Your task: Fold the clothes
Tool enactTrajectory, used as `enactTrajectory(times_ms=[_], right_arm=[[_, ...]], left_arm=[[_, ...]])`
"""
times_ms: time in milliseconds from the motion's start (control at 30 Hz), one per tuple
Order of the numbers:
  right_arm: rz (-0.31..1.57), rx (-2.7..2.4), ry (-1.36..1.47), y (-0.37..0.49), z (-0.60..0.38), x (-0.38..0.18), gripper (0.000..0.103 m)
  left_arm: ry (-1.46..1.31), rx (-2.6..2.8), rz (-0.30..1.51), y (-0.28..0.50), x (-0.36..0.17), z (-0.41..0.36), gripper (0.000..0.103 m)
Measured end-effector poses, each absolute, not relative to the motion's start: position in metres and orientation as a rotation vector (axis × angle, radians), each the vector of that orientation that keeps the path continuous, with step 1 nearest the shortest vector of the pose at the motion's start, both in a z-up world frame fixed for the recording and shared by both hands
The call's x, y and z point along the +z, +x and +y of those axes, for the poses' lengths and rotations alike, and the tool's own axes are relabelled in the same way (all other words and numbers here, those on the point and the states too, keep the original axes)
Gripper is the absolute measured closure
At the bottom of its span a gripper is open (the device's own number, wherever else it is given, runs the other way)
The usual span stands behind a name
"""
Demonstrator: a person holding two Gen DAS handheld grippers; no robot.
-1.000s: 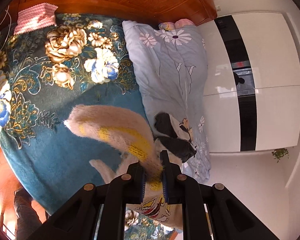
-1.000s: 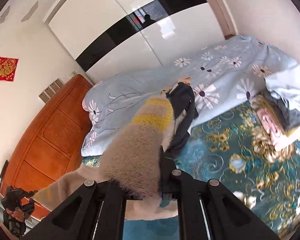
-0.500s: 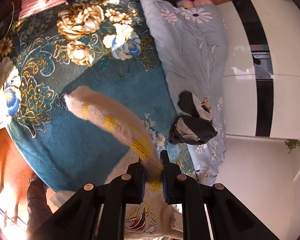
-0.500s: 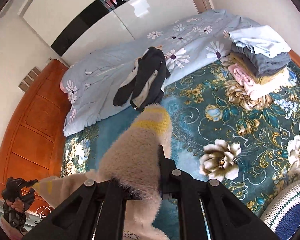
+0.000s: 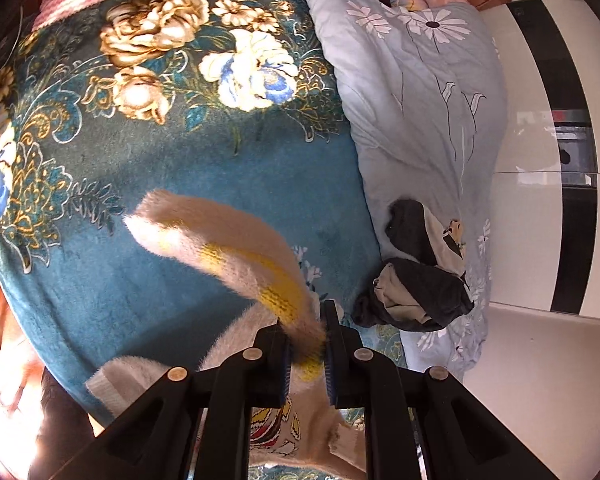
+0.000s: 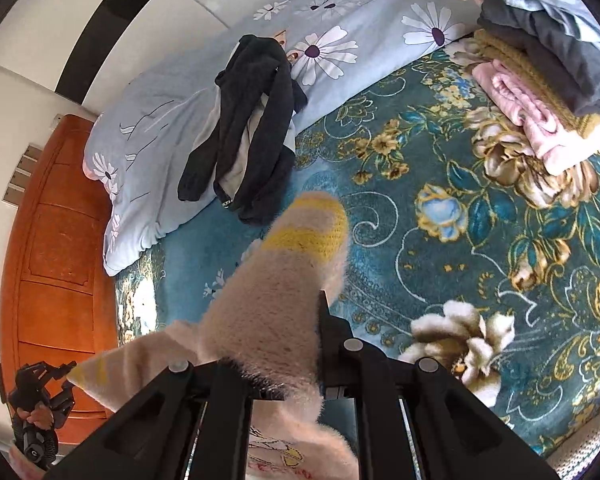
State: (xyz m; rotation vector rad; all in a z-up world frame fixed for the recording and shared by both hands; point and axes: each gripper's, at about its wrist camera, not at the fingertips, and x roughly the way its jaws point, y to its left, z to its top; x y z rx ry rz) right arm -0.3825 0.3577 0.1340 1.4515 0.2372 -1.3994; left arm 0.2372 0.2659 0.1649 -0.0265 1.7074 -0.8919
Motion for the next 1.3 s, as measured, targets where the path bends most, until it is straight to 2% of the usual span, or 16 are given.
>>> enactTrajectory(times_ms=[200,500,733,800,833,900,967,1000,1167,1300], right_arm=[[0.176,-1.473,1.416,-0.412,0.322,0.129,0.094],[0.158,-1.536,1.848,-0.461,0.324,0.003,0.094],[0.305,-1.571,1.93,-0.459,0.335,-0.038,0.092],[0.351,-1.575,1.92,-0.455,0.337,-0.042,0.088],[0.391,-1.574,1.888,-0.453,0.337,-0.038,0.086],[0.47,-1.571,1.824,-0.449,0.336,-0.03,0.073],[0.555,-1.567,1.742,-0.446,0.336,-0.018,0.063],[0.592,-1.565,1.708,-0.444,0.337,-0.012,0.061],[0.803,-1.609,1.444,-0.423,0.332,0.03,0.059],[0.912,-1.492,1.255,-0.385,0.302,0.035,0.052]], left_arm=[[-0.027,-0.878,1.67,0.228,0.151,0.207,0.089],[0.086,-0.694,1.762,0.217,0.063,0.161,0.089],[0.149,-0.623,1.768,0.222,0.03,0.128,0.085],[0.161,-0.605,1.788,0.227,0.022,0.122,0.079],[0.163,-0.593,1.8,0.229,0.018,0.12,0.069],[0.158,-0.575,1.819,0.231,0.012,0.119,0.054],[0.137,-0.575,1.842,0.228,0.009,0.123,0.048],[0.126,-0.575,1.854,0.227,0.008,0.125,0.045],[0.059,-0.596,1.933,0.203,0.005,0.152,0.041],[0.089,-0.59,1.923,0.178,0.003,0.187,0.04]])
